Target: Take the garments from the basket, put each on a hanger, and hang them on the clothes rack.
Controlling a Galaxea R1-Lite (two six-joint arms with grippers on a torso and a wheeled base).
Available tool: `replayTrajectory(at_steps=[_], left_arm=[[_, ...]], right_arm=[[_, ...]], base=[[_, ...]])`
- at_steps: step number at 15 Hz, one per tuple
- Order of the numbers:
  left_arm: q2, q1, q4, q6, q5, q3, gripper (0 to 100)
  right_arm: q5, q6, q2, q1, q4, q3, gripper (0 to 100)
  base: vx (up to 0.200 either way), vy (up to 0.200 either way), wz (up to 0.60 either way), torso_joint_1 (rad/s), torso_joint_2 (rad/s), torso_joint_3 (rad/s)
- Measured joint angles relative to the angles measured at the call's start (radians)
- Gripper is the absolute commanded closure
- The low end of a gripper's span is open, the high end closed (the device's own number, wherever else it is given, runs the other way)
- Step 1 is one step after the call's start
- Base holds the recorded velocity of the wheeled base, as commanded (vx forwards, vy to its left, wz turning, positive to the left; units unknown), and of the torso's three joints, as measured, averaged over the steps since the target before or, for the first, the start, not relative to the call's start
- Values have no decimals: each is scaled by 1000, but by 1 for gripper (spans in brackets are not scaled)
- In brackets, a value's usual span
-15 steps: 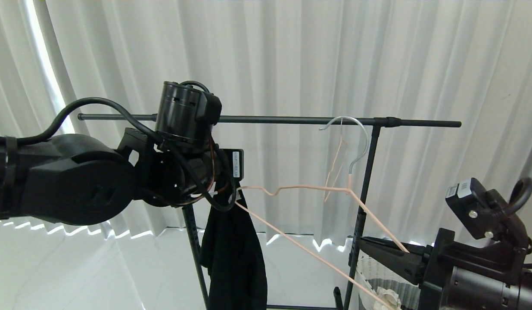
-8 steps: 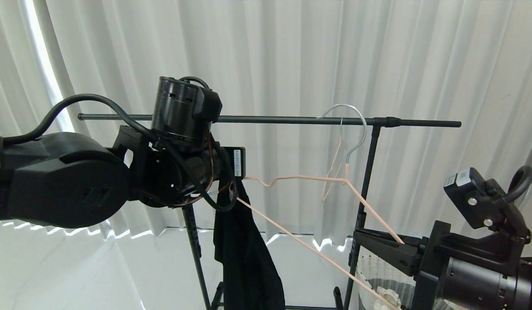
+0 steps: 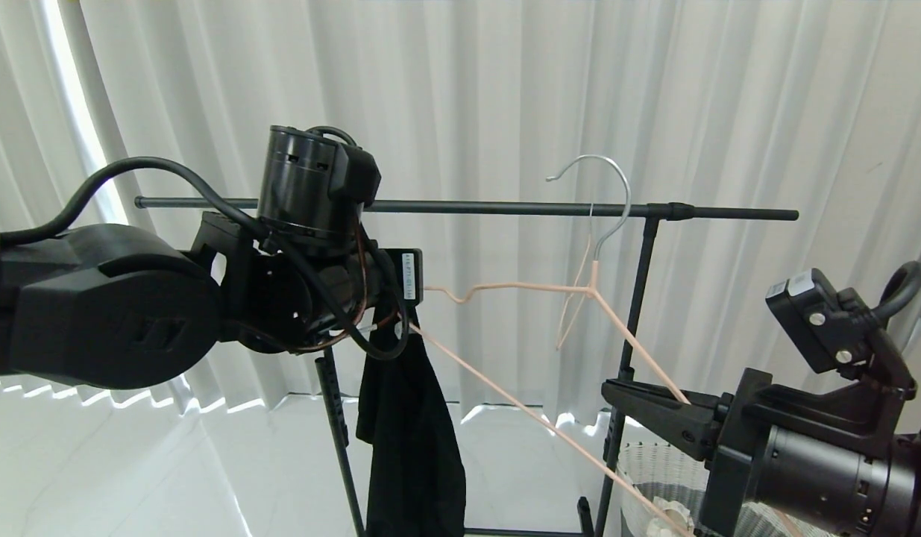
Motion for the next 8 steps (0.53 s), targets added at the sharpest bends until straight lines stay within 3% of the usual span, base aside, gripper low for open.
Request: replayTrajectory(at_steps=[8], left_arm=[[-2,-23,-16,-26,-3,-6,100]], right_arm=[[3,31,3,53,0,-6,100]], base=[[0,0,0,0,0,0]])
